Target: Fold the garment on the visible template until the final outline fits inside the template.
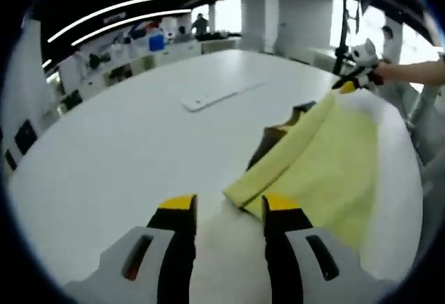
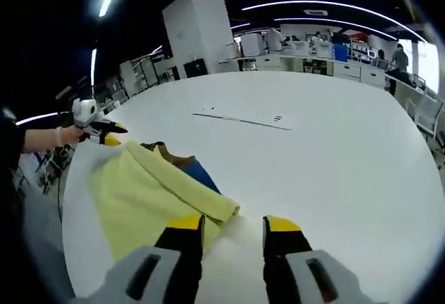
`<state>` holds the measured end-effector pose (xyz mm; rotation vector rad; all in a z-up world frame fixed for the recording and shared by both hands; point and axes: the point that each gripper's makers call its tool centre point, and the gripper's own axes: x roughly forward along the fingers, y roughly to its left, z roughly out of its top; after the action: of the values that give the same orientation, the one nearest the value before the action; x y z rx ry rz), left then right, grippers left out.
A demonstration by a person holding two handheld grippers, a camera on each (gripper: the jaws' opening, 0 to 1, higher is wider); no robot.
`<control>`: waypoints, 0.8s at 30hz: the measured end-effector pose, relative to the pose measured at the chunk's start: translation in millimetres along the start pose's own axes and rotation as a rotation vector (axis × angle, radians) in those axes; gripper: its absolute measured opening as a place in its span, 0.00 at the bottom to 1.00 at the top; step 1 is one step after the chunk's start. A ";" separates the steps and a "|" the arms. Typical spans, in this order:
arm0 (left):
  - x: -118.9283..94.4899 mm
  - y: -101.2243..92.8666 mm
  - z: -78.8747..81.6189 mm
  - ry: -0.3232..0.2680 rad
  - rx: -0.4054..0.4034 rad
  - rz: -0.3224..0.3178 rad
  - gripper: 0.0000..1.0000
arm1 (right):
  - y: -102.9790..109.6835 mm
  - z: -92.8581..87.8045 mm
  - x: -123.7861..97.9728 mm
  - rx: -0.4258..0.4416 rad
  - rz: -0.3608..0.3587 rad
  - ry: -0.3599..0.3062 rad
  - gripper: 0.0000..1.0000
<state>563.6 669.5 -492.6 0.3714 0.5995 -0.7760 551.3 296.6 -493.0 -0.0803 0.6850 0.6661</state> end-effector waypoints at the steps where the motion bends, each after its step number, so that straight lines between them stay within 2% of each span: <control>1: -0.5 -0.6 -0.7 0.010 0.033 -0.004 0.35 | 0.1 1.1 -0.7 -0.039 -0.005 0.001 0.37; 4: -0.7 -1.7 -1.7 0.037 0.131 -0.007 0.36 | 1.5 0.5 -1.3 -0.107 -0.009 0.022 0.37; 9: 3.2 -4.5 1.3 0.064 0.272 -0.014 0.32 | 1.5 -3.7 -0.4 -0.212 -0.020 0.068 0.37; 12: 7.9 -4.4 3.0 0.083 0.358 -0.011 0.30 | 6.5 -3.1 0.2 -0.290 -0.005 0.074 0.37; 14: 9.9 -4.8 3.1 0.093 0.415 -0.015 0.28 | 8.9 -0.6 0.6 -0.303 0.000 0.062 0.37; 16: 12.4 -5.6 2.0 0.105 0.443 -0.016 0.27 | 8.3 1.1 0.8 -0.334 -0.003 0.061 0.36; 18: 14.9 -7.2 1.6 0.112 0.461 -0.023 0.25 | 6.7 3.4 1.3 -0.405 -0.012 0.058 0.35; 19: 15.9 -7.4 1.2 0.118 0.493 -0.028 0.25 | 8.2 2.7 1.7 -0.406 -0.007 0.061 0.34; 24: 19.1 -7.0 2.8 0.113 0.481 -0.034 0.22 | 11.9 5.9 3.4 -0.473 0.008 0.058 0.29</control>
<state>570.1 653.1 -503.1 0.8531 0.5215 -0.9357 549.5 309.5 -488.7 -0.5347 0.5721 0.8258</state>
